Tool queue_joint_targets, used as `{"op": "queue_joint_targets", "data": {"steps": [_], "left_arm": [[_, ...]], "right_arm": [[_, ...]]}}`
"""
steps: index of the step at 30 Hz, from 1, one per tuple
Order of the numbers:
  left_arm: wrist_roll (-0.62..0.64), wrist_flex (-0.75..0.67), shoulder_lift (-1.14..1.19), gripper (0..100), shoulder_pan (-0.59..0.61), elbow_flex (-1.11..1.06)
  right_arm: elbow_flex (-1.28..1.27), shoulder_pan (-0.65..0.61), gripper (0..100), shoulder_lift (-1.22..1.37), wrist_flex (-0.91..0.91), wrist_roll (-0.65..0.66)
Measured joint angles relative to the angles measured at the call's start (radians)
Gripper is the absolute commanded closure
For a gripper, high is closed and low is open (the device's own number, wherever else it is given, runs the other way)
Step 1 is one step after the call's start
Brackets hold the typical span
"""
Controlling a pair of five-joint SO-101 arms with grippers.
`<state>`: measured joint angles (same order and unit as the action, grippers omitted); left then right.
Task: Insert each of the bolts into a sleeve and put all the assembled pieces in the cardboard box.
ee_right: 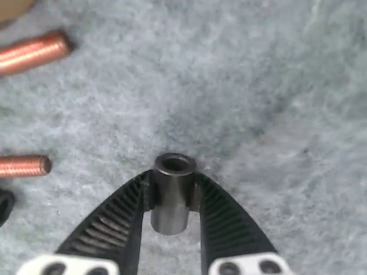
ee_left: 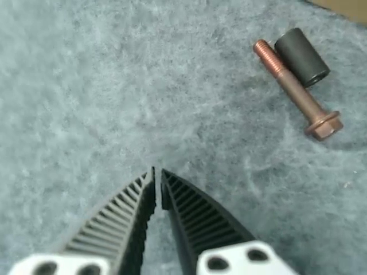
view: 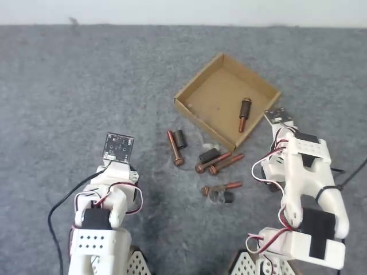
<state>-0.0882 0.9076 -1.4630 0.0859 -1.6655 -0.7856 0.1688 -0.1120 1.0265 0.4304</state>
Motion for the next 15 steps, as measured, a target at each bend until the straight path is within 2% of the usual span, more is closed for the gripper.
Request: {"op": "queue_joint_targets", "data": {"steps": [3,8,12,15], "left_arm": [[-0.011,0.014,0.0,99,0.0,0.02],[0.071,0.054,0.0,99,-0.017,0.083],[0.087,0.163,0.029,99,-0.057,0.221],[0.089,0.215,0.169,99,-0.063,0.356]], "right_arm": [[0.0,0.0,99.2,0.0,0.0,-0.012],[0.0,0.0,99.2,0.0,0.0,-0.017],[0.0,0.0,99.2,0.0,0.0,-0.017],[0.0,0.0,99.2,0.0,0.0,-0.017]]}}
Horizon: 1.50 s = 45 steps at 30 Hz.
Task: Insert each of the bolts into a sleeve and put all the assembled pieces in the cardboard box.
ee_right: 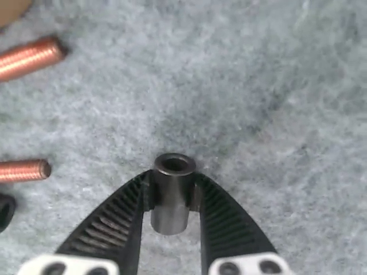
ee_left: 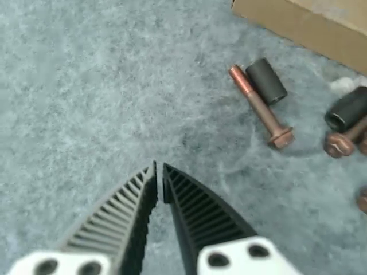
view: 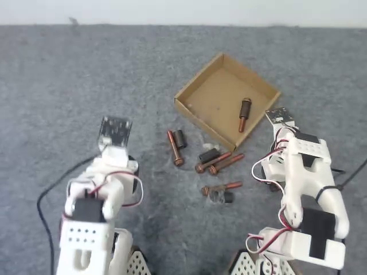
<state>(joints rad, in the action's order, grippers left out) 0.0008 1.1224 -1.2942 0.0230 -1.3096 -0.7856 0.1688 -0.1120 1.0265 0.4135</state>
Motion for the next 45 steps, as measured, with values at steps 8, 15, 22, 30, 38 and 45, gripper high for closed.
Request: {"op": "queue_joint_targets", "data": {"steps": [8,15,22,30,38,45], "left_arm": [[0.003,0.028,0.491,99,-0.035,0.339],[-0.018,0.028,0.736,99,-0.236,0.457],[-0.189,-0.132,0.911,99,-0.356,0.497],[-0.207,-0.365,1.214,99,-0.358,0.531],[-0.207,-0.422,1.307,99,-0.35,0.605],[-0.21,-0.342,1.396,99,-0.298,0.706]], "right_arm": [[0.0,0.0,99.2,0.0,0.0,0.0],[0.0,0.0,99.2,0.0,0.0,0.0],[0.0,0.0,99.2,0.0,0.0,0.0],[0.0,0.0,99.2,0.0,-0.008,0.0],[0.0,0.002,99.2,0.0,-0.009,0.0],[0.0,0.002,99.2,0.0,-0.009,0.0]]}}
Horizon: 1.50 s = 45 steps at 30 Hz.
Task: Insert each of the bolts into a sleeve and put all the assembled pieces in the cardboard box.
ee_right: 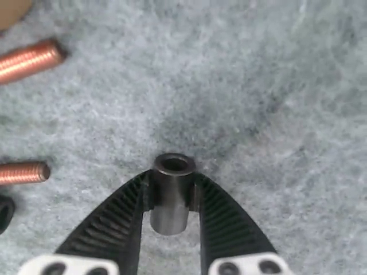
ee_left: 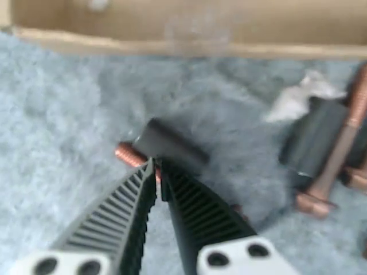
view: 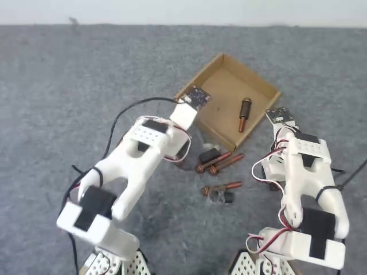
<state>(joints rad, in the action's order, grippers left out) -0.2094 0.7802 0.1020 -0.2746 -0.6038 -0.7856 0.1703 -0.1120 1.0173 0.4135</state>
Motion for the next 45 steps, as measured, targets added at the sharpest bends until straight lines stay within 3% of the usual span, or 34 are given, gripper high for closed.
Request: {"op": "queue_joint_targets", "data": {"steps": [10,29,45], "left_arm": [[0.003,0.213,0.181,99,0.023,0.259],[0.002,0.138,0.193,99,-0.012,0.278],[-0.206,0.316,0.19,99,0.086,0.281]], "right_arm": [[0.0,0.0,99.2,0.0,0.0,0.0],[0.0,0.0,99.2,0.0,0.0,0.0],[0.0,0.0,99.2,0.0,0.0,0.0]]}}
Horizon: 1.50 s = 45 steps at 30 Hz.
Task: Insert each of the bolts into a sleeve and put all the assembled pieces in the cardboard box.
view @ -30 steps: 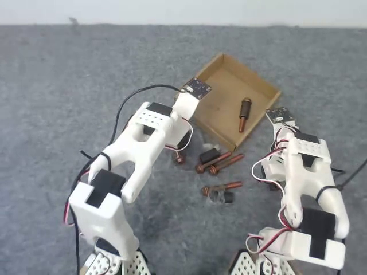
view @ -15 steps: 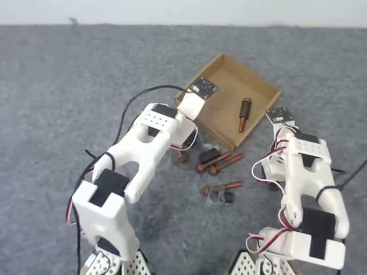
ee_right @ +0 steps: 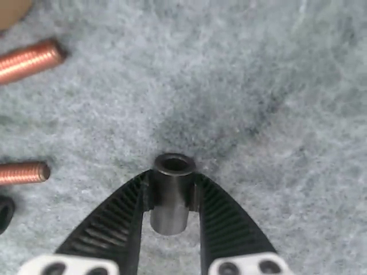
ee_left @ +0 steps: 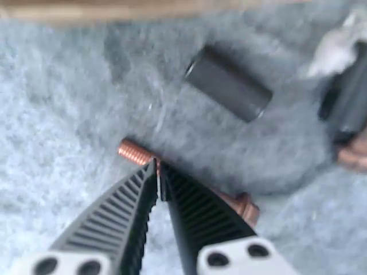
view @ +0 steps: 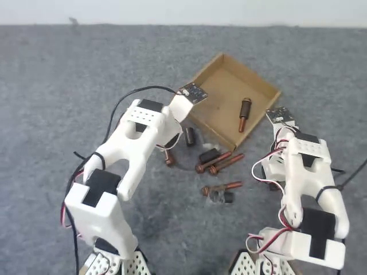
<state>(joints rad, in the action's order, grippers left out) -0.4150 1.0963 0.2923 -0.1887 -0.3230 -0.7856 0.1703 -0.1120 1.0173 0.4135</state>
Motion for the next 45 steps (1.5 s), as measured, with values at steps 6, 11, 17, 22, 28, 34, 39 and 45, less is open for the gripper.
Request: {"op": "queue_joint_targets", "data": {"steps": [6,11,17,22,28,34,39,45], "left_arm": [[-0.021,0.005,-0.009,99,0.014,-0.025],[-0.017,-0.028,-0.044,99,0.014,-0.063],[0.078,-0.183,-0.235,92,-0.012,-0.308],[0.324,-0.233,-0.405,87,-0.054,-0.445],[0.574,-0.244,-0.423,89,-0.032,-0.443],[0.683,-0.227,-0.279,89,-0.014,-0.353],[0.733,-0.183,-0.143,89,-0.012,-0.222],[0.74,-0.12,-0.064,89,-0.011,-0.138]], "right_arm": [[0.0,0.0,99.2,0.0,0.0,0.0],[0.0,0.0,99.2,0.0,0.0,0.0],[0.0,0.0,99.2,0.0,0.0,0.0],[0.0,0.0,99.2,0.0,0.0,0.0],[0.0,0.0,99.2,0.0,0.0,0.0],[0.0,0.0,99.2,0.0,0.0,0.0],[0.0,0.0,99.2,0.0,0.0,0.0],[0.0,0.0,99.2,0.0,0.0,0.0]]}}
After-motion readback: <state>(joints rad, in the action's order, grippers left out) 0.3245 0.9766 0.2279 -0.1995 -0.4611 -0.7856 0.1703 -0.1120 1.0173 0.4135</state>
